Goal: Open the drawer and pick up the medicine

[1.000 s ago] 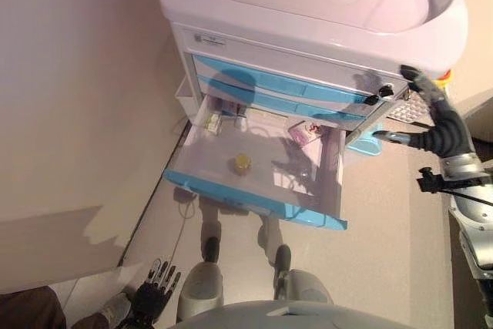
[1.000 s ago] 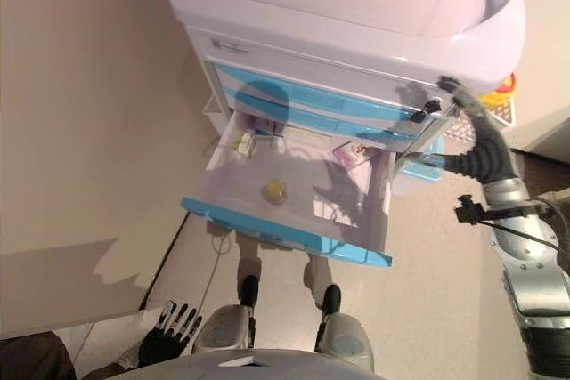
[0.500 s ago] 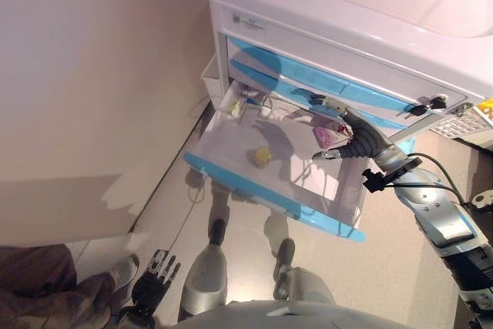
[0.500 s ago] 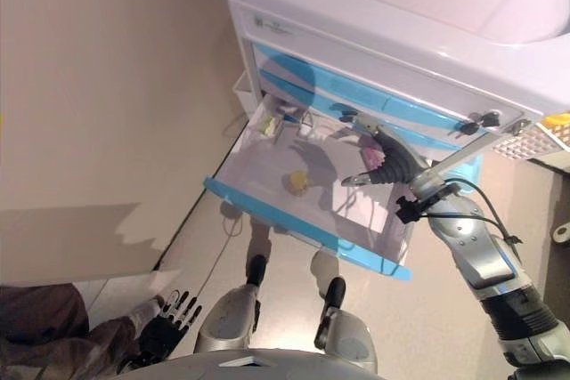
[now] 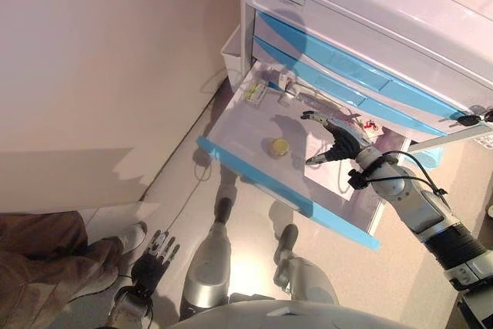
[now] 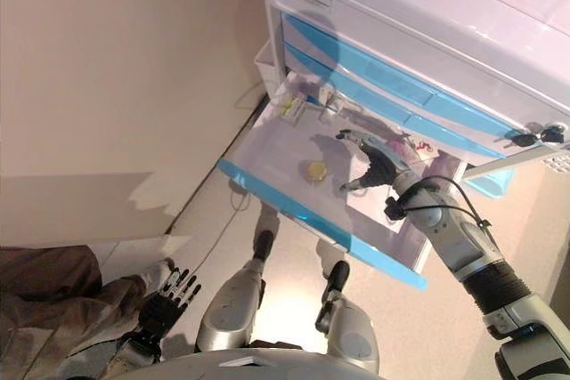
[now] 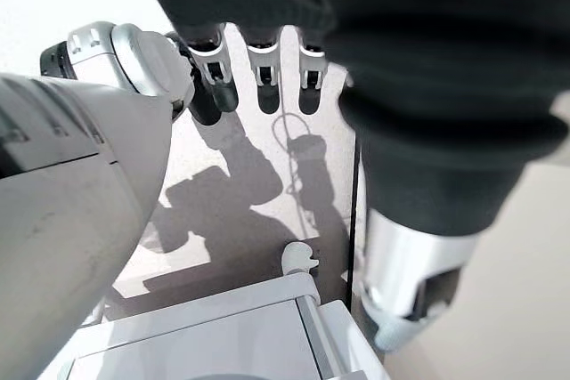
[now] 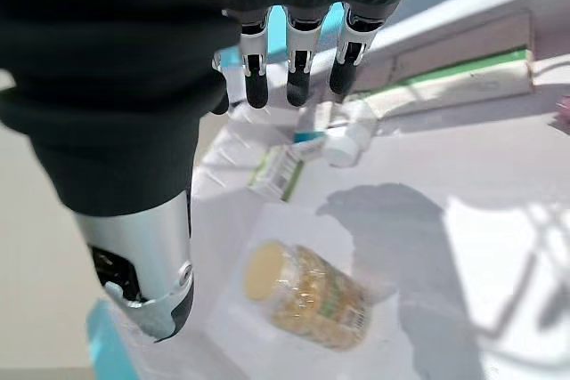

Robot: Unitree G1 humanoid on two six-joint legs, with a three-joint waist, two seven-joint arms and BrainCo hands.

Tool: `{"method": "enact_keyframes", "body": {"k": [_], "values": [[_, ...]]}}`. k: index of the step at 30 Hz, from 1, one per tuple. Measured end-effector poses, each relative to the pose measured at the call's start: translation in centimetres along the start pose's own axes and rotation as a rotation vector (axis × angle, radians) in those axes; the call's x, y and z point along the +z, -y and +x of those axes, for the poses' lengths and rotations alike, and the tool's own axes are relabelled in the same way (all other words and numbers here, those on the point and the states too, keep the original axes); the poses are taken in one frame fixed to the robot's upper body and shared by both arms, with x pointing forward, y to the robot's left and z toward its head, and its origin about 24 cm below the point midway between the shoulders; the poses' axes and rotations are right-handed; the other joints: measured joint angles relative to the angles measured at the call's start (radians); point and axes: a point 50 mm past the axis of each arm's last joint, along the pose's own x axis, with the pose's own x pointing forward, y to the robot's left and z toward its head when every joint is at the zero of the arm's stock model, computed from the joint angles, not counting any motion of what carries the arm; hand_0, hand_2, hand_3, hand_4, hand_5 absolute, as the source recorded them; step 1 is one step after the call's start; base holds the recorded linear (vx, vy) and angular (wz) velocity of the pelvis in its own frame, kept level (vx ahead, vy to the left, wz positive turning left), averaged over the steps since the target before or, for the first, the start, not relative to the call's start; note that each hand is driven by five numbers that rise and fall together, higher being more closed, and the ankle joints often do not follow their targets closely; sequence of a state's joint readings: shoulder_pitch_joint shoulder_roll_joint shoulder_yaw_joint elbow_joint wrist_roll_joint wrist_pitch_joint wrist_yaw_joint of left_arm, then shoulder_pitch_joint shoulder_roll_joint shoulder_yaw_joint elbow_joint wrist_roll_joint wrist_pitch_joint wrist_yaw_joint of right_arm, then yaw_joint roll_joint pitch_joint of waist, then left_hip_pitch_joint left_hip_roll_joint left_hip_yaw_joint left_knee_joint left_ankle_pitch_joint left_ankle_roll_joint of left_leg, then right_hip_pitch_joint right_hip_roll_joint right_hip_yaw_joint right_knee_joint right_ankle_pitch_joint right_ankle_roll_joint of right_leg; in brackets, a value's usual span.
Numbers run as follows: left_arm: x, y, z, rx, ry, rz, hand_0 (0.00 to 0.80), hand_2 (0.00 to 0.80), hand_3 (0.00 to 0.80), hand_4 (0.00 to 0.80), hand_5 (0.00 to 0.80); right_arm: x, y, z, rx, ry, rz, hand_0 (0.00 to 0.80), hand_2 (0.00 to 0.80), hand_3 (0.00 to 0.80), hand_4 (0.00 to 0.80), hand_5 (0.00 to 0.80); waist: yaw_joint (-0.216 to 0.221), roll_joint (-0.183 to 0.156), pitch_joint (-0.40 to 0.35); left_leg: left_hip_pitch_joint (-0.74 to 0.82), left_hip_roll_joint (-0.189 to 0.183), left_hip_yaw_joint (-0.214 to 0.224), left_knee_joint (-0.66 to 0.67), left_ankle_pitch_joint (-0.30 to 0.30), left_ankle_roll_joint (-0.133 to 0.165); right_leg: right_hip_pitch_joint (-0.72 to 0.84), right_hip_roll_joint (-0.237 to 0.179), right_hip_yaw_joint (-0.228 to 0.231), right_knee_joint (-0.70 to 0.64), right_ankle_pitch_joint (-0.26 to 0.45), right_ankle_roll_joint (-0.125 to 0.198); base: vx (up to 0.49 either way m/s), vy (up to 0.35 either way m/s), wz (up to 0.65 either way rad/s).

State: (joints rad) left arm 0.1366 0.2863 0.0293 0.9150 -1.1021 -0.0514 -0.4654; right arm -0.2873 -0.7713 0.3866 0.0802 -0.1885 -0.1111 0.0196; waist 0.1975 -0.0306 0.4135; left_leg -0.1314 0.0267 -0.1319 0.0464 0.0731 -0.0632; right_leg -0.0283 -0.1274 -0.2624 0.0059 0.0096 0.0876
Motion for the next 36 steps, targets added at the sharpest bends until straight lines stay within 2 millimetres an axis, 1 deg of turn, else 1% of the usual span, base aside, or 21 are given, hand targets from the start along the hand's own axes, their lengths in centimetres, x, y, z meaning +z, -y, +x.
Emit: {"method": "enact_keyframes", "body": {"k": [4,8,12,15,19,26,36], "values": [[-0.3,0.2,0.1,-0.009,-0.018,0.011,0.0,0.0,0.0,0.0,0.0,-0.9,-0.7,0.0,0.005,-0.043,0.006,0.0,0.0,0.0,0.0,0.0,0.002,0.007,0.004,-0.002,-0.001,-0.002,0.0,0.001,0.0,0.003,0.0,-0.003,-0.006,0.0,0.001,0.0,0.0,0.0],[-0.4,0.3,0.2,-0.009,-0.028,0.016,0.0,0.0,0.0,0.0,0.0,-1.8,-1.0,0.0,0.001,-0.088,0.005,0.0,0.0,0.0,0.0,0.0,0.003,0.016,0.009,-0.002,-0.001,-0.005,0.0,0.002,0.0,0.004,0.0,-0.006,-0.006,0.0,0.001,0.0,0.0,0.0],[-0.4,0.4,0.2,-0.011,-0.027,0.016,0.0,0.0,0.0,0.0,0.0,-2.5,-1.9,0.3,0.024,-0.125,0.012,0.0,0.0,0.0,0.0,0.0,0.004,0.023,0.013,-0.002,-0.002,-0.01,0.0,0.003,0.0,0.008,-0.001,-0.013,-0.007,-0.001,0.001,0.014,0.019,0.05],[-0.4,0.5,0.3,-0.015,-0.026,0.017,0.0,0.0,0.0,0.0,0.0,-2.4,-2.2,0.4,0.033,-0.122,0.011,0.0,0.0,0.0,0.0,0.0,0.007,0.033,0.019,-0.002,-0.006,-0.02,0.0,0.005,0.001,0.014,-0.003,-0.023,-0.007,-0.003,0.004,0.005,0.016,0.1],[-0.4,0.5,0.3,-0.016,-0.026,0.017,0.0,0.0,0.0,0.0,0.0,-2.3,-2.3,0.5,0.033,-0.12,0.012,0.0,0.0,0.0,0.0,0.0,0.019,0.041,0.023,-0.002,-0.012,-0.024,0.0,0.006,0.002,0.015,-0.008,-0.025,-0.006,-0.004,0.005,0.002,0.008,0.03],[-0.5,0.6,0.4,-0.02,-0.033,0.02,0.0,0.0,0.0,0.0,0.0,-1.8,-2.8,1.4,0.051,-0.103,0.012,0.0,0.0,0.0,0.0,0.0,0.023,0.041,0.023,-0.003,-0.013,-0.027,0.0,0.006,0.002,0.016,-0.009,-0.028,-0.006,-0.005,0.007,0.0,0.0,0.0],[-0.4,0.9,0.5,-0.032,-0.031,0.023,0.0,0.0,0.0,0.0,0.0,-1.5,-3.8,1.6,0.088,-0.097,0.009,0.0,0.0,0.0,0.0,0.0,0.025,0.042,0.024,-0.008,-0.015,-0.032,0.0,0.006,0.002,0.016,-0.009,-0.035,-0.006,-0.006,0.008,0.001,0.0,0.0]]}}
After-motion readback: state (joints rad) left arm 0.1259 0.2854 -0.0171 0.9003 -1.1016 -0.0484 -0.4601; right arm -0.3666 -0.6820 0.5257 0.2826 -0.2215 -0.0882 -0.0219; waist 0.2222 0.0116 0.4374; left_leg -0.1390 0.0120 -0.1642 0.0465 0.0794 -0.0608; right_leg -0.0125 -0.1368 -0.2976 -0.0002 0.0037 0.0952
